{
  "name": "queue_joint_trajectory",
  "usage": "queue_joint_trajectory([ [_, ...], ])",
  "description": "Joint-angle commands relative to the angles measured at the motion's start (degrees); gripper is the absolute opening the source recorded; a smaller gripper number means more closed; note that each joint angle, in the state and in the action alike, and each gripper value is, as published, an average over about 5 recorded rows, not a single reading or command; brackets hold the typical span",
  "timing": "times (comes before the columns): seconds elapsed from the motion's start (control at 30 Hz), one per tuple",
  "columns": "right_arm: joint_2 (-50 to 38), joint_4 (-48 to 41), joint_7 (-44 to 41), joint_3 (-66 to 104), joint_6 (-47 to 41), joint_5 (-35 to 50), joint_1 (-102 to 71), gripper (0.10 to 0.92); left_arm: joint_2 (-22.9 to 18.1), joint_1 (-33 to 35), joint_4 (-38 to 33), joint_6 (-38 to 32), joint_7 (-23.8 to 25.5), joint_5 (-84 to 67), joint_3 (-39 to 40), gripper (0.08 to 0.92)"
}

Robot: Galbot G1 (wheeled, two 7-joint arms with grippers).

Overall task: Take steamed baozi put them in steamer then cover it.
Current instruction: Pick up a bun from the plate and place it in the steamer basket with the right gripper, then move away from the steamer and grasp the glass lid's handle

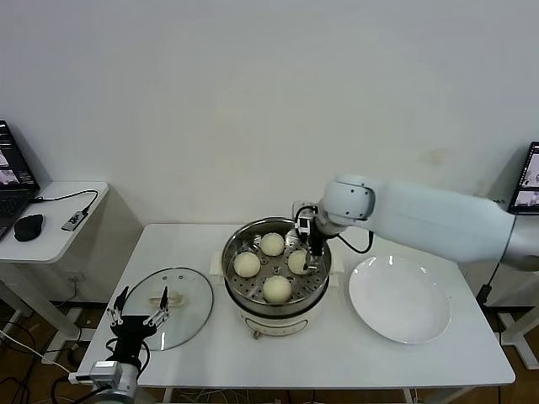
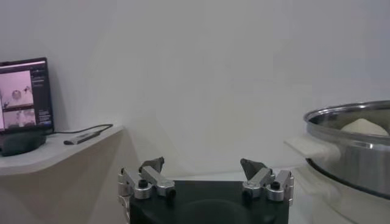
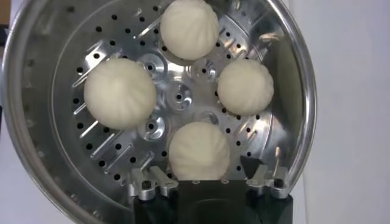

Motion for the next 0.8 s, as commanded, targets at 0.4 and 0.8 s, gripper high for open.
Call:
queue_joint_trajectory([
  [0.4,-27.8,22.5,35.2,39.1,15.6,7.9,-38.3,0.823,0.0,0.4,0.0,0.1,0.1,0.6,0.3,0.823],
  [0.8,-6.5,20.4,34.4,98.8,44.2,-17.1,-98.1,0.823,-1.6,1.2,0.3,-0.6,-0.1,3.2,0.8,0.823],
])
